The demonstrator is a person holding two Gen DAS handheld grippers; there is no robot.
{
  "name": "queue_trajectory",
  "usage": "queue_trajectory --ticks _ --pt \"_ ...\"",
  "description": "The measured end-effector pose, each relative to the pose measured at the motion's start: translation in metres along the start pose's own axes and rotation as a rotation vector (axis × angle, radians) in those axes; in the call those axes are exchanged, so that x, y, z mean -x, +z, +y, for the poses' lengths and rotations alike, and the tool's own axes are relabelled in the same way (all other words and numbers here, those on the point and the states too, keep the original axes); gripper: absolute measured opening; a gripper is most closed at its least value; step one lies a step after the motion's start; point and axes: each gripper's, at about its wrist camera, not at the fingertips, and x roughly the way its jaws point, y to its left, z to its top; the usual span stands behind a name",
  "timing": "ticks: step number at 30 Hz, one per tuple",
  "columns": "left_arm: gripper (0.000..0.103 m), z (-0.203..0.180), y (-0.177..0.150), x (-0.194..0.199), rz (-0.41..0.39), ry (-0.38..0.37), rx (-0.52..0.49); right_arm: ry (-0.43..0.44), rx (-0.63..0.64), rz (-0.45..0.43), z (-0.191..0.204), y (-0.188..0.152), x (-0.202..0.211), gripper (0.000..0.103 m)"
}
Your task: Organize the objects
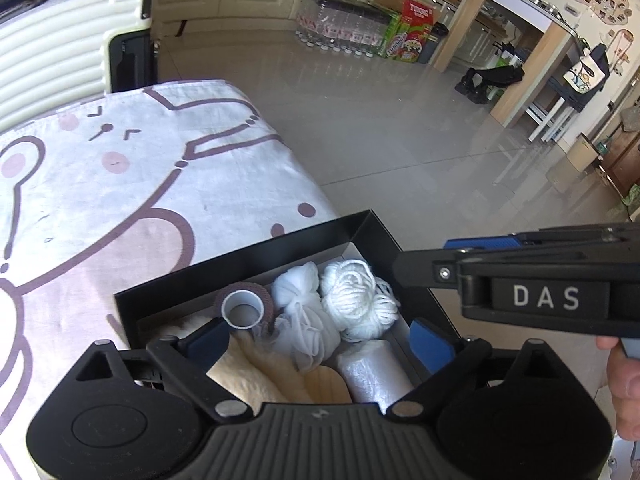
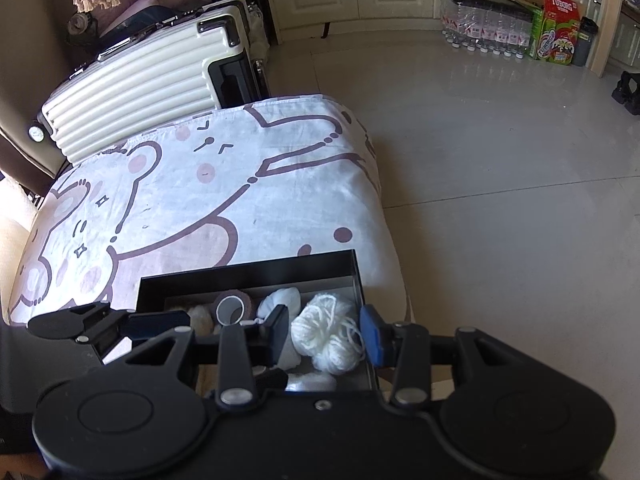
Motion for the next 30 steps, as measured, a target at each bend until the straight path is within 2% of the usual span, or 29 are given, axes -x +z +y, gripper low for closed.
queue_trajectory --ticks 9,11,13,18,27,30 --pt "0.097 0.022 -0.001 0.024 -0.031 0.088 0.057 -0.003 -0.038 -0.027 0.004 -0.001 0.011 0.043" --pt "0.098 0.026 -0.002 0.03 -0.038 0.107 0.06 -0.009 -0.043 -0.037 0.005 -0.002 0.014 0.052" --pt "0.099 0.029 -0.003 0.037 -0.048 0.128 0.065 -0.015 -0.043 -0.045 0.006 -0.003 0.017 0.057" --pt "0.103 0.036 -0.005 0.054 -0.077 0.169 0.094 -0.036 -0.056 -0.054 0.005 -0.008 0.028 0.062" --pt "0.103 0.036 -0.013 0.089 -0.113 0.232 0.099 -0.075 -0.053 -0.077 0.01 -0.021 0.05 0.072" --pt "0.103 0.034 -0.016 0.102 -0.129 0.257 0.093 -0.087 -0.045 -0.092 0.014 -0.027 0.06 0.079"
